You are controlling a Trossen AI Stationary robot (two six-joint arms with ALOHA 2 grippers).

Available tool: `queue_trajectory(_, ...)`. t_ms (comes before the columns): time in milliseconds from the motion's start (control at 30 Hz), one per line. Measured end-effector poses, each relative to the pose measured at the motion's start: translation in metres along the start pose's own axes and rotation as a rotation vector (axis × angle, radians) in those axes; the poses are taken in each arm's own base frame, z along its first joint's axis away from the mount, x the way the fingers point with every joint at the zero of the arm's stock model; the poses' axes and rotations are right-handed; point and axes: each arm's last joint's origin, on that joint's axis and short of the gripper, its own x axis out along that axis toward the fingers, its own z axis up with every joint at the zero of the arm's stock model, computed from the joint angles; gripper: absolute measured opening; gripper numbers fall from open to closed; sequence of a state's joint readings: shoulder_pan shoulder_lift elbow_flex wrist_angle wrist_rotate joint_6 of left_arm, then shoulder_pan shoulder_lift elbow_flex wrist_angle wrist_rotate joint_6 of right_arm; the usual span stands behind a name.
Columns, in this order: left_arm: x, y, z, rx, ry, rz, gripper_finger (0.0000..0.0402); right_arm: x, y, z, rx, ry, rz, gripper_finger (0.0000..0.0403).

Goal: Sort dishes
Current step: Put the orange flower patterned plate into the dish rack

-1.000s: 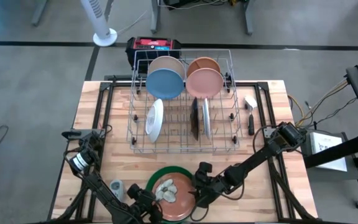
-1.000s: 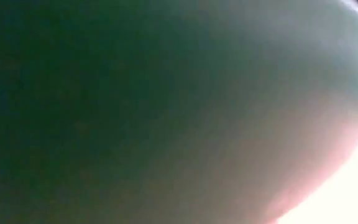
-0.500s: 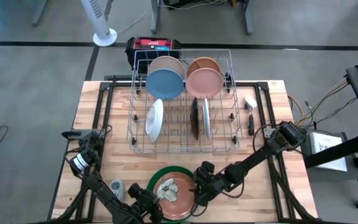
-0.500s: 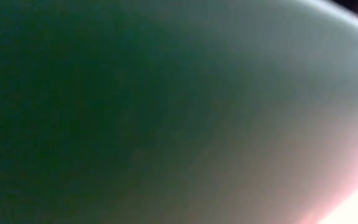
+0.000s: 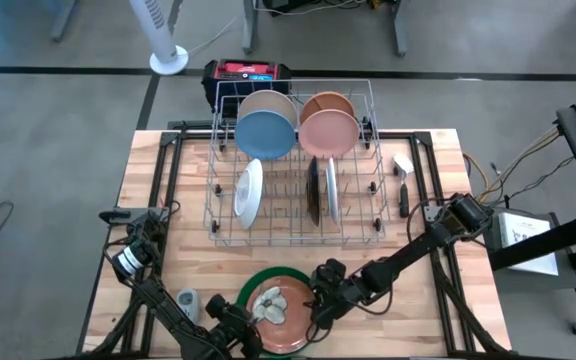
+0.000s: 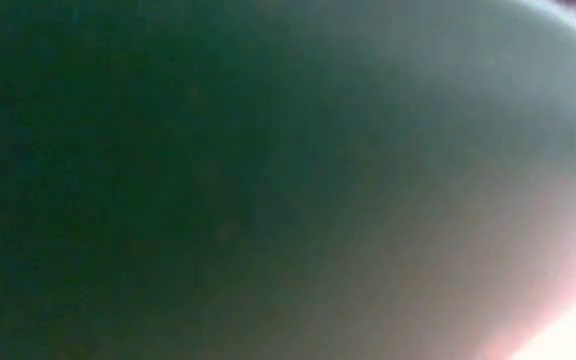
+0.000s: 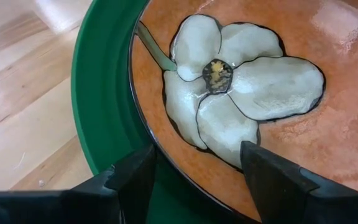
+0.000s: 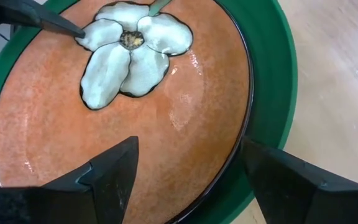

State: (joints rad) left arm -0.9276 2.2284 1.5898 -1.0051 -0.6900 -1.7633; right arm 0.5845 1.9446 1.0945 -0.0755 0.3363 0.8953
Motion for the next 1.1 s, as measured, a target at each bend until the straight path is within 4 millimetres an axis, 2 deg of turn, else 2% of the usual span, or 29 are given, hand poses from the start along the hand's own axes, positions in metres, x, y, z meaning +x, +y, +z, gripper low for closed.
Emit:
queue_trajectory(500, 0.0005, -0.0002, 0.0000, -0.011, 0.021, 0.003, 0.0221, -0.0009, 0.0011, -0.0023, 0.171, 0.088, 0.048, 0.0277)
queue_trajectory(800, 0.0007, -0.0006, 0.0000, -0.029, 0.025, 0.002, 0.0221, -0.0012, 0.0006, -0.0039, 0.175, 0.155, 0.071, 0.0273)
queue_trajectory(967, 0.0009, -0.0009, 0.0003, -0.035, 0.010, -0.004, 0.0221, -0.0002, 0.0000, -0.0018, 0.144, 0.149, 0.087, 0.0275)
queue_trajectory(1100, 0.0013, -0.0010, 0.0006, -0.039, 0.007, -0.004, 0.0221, 0.0005, 0.0006, 0.0000, 0.109, 0.132, 0.111, 0.0262)
